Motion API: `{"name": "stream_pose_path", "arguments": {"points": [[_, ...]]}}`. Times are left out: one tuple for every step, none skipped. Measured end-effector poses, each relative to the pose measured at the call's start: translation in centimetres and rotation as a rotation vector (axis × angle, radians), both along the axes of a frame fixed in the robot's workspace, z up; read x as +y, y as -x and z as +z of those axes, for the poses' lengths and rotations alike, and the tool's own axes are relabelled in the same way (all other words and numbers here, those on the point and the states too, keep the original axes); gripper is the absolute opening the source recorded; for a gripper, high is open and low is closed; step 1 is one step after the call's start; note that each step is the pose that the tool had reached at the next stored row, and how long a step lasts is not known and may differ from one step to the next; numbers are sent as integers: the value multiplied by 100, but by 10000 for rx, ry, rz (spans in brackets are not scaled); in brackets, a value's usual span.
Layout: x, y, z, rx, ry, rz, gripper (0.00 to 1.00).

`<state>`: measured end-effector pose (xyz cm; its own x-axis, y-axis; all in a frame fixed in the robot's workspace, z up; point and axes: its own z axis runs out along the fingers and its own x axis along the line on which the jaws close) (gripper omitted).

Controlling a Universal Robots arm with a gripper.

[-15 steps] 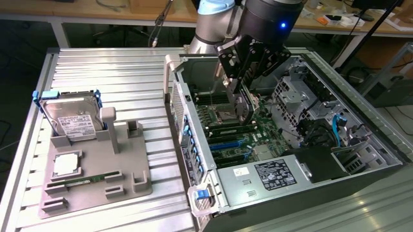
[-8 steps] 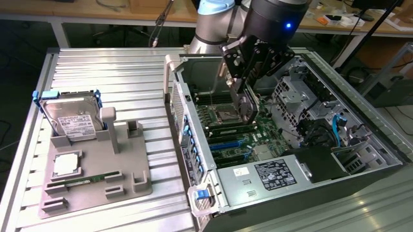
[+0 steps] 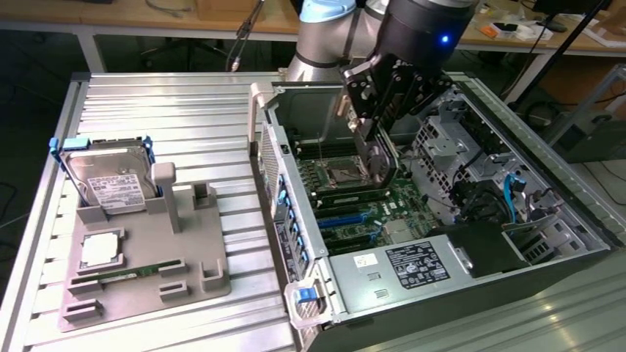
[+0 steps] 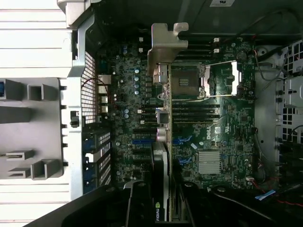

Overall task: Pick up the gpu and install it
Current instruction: 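Pick up the gpu and move the gpu toward the slot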

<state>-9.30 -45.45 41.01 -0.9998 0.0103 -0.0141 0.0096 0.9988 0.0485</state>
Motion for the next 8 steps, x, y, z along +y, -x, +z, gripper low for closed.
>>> {"name": "stream_pose_path", "arguments": {"points": [[0, -8, 0, 0, 0, 0, 27], [0, -20, 0, 0, 0, 0, 27], [0, -28, 0, 1, 0, 0, 27], [0, -37, 0, 0, 0, 0, 27], [0, -46, 0, 1, 0, -1, 27], [0, -58, 0, 2, 0, 0, 27], [0, -68, 0, 2, 0, -1, 27], [0, -81, 0, 3, 0, -1, 27]]}}
